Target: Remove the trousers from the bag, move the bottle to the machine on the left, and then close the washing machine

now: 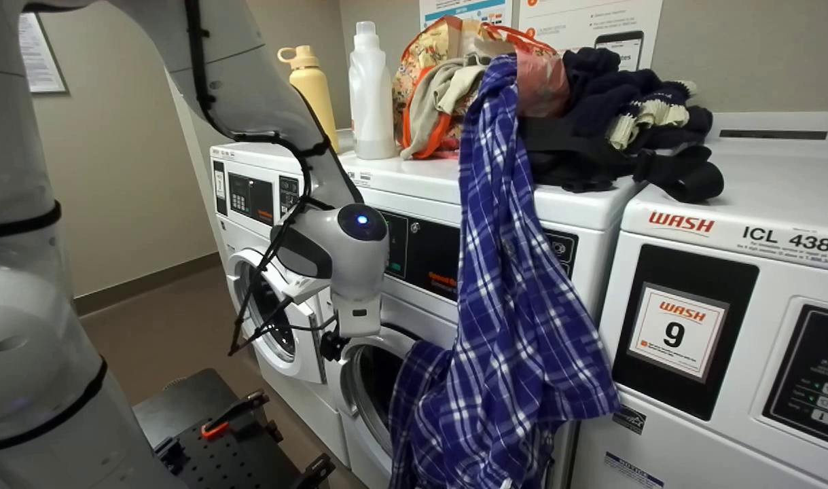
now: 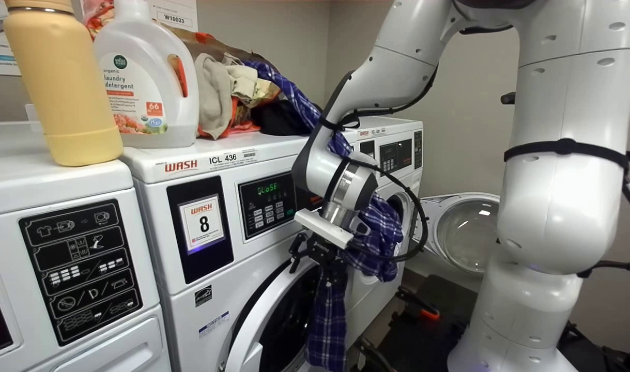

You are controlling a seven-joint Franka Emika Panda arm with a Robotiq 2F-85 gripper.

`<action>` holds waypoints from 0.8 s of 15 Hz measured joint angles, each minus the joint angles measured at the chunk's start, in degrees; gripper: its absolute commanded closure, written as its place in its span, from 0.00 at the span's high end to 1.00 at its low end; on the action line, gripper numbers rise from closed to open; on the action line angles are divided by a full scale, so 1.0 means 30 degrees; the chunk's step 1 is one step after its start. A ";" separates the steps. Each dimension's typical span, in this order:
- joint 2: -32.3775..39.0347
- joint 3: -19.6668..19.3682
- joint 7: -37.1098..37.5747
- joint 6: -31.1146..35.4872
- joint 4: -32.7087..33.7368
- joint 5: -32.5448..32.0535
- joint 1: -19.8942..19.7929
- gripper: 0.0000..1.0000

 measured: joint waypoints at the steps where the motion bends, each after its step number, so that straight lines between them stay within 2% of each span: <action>1: 0.0057 0.0103 -0.0189 0.0274 0.0231 0.0202 0.0128 1.00; 6: 0.0796 0.0333 -0.0243 0.0831 0.0943 0.0092 0.0535 1.00; 8: 0.0569 -0.0182 -0.0090 0.0831 0.0868 -0.0455 0.1034 1.00; 12: -0.2025 -0.1100 0.0691 0.1064 -0.0050 -0.1928 0.1814 1.00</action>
